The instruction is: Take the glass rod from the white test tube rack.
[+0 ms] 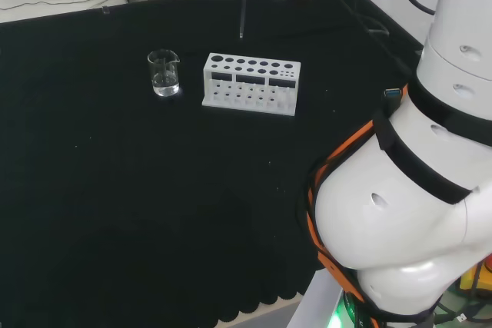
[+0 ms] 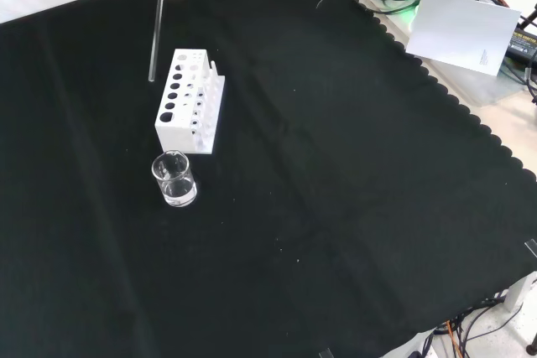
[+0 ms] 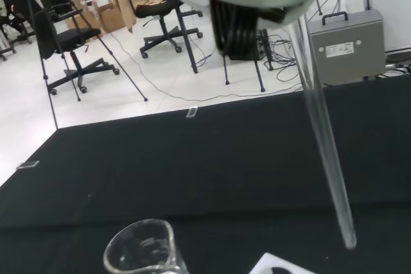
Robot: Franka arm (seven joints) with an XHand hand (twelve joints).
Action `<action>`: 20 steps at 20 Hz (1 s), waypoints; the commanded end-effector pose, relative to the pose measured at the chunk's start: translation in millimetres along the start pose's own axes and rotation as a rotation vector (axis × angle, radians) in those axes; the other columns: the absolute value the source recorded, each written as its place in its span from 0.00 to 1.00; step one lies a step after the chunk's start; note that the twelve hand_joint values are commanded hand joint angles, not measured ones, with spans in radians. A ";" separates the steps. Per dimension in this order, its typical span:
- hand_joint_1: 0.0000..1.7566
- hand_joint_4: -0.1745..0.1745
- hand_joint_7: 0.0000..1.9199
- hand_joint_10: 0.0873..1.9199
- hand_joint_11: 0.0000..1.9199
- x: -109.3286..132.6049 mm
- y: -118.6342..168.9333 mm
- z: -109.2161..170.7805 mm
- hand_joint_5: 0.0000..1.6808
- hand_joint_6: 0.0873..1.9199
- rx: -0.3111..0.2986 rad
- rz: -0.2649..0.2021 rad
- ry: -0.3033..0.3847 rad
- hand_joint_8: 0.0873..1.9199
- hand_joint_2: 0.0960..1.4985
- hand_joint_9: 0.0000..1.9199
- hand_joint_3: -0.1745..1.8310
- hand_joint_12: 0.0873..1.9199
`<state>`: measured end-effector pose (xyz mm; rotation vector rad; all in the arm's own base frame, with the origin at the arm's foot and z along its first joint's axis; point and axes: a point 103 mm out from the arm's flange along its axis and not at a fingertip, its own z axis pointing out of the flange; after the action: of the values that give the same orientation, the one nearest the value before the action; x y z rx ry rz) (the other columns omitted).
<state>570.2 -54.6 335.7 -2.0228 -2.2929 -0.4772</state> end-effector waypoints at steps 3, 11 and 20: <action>0.75 0.00 0.63 0.42 0.89 25.5 -29.5 -36.5 0.69 0.31 -0.014 -0.014 -0.070 0.57 0.39 0.88 0.48 0.39; 0.75 0.00 0.63 0.42 0.90 39.4 -38.1 -49.1 0.69 0.30 -0.019 -0.048 -0.089 0.57 0.39 0.89 0.47 0.39; 0.75 0.00 0.63 0.42 0.90 49.2 -38.2 -44.9 0.70 0.29 -0.004 -0.079 -0.104 0.56 0.39 0.89 0.47 0.39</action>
<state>517.8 -25.2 382.5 -2.0161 -2.4355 -0.4023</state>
